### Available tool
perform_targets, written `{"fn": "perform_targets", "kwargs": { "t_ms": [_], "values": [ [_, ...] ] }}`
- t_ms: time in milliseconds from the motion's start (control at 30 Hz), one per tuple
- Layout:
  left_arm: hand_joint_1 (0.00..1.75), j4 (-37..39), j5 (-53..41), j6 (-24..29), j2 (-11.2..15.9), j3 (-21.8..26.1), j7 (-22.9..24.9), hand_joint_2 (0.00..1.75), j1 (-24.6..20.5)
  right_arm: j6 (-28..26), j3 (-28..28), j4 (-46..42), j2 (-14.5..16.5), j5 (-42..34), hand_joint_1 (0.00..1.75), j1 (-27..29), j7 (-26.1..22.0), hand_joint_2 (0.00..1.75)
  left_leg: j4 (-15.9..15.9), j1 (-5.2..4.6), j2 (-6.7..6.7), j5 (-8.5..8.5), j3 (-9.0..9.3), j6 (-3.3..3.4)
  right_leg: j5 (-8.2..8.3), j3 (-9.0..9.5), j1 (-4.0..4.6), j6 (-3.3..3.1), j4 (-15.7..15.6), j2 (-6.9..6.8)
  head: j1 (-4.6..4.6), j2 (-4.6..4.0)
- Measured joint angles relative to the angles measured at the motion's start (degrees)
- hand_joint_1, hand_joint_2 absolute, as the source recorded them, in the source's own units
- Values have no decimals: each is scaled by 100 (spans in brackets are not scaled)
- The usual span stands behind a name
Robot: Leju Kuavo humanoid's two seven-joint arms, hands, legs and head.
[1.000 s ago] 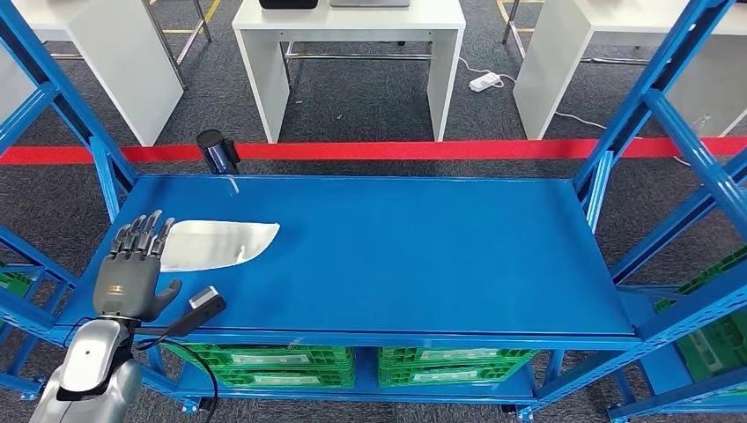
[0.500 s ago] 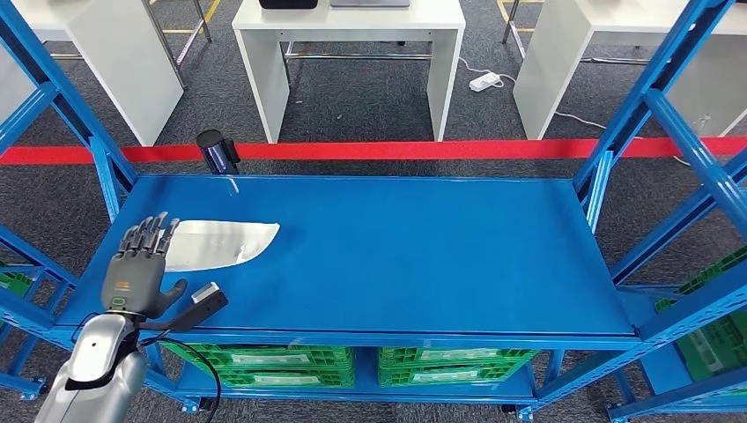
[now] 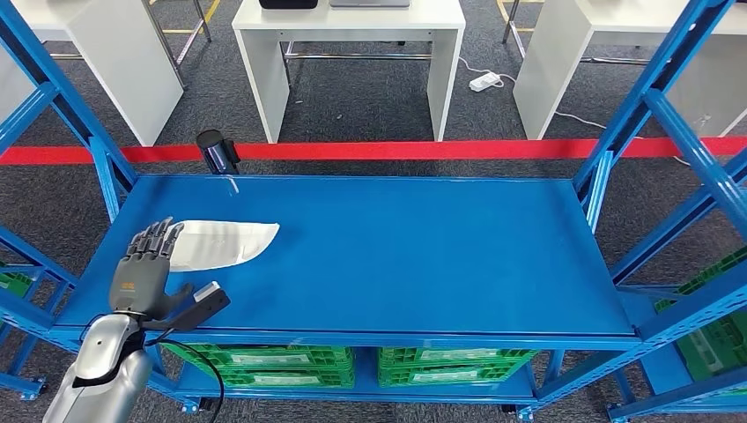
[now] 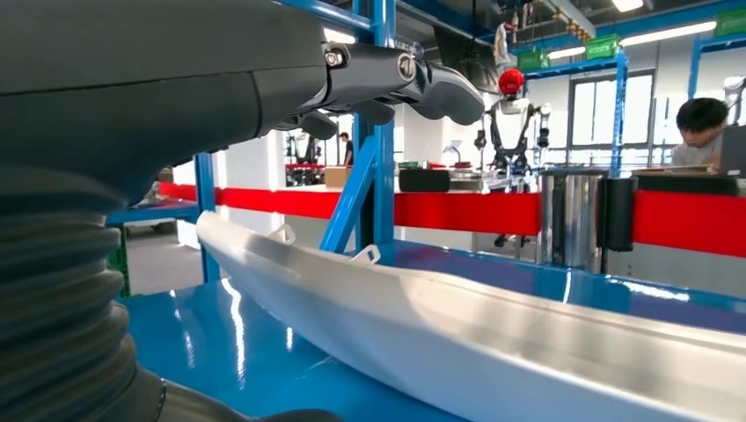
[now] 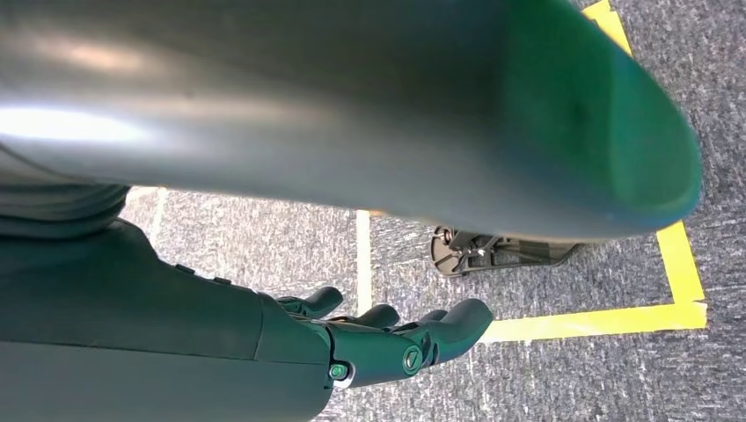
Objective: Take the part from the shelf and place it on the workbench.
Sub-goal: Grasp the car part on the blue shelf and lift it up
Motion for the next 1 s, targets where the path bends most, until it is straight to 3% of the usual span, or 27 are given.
{"fn": "perform_targets", "kwargs": {
  "t_ms": [1000],
  "values": [
    [0, 794, 356, -117, 284, 4, -184, 175, -374, 0, -22, 0, 0, 91, 0, 6, 9, 0, -2, 0, -1, 1, 9, -1, 0, 12, 1, 0, 0, -1, 0, 0]
  ]
}}
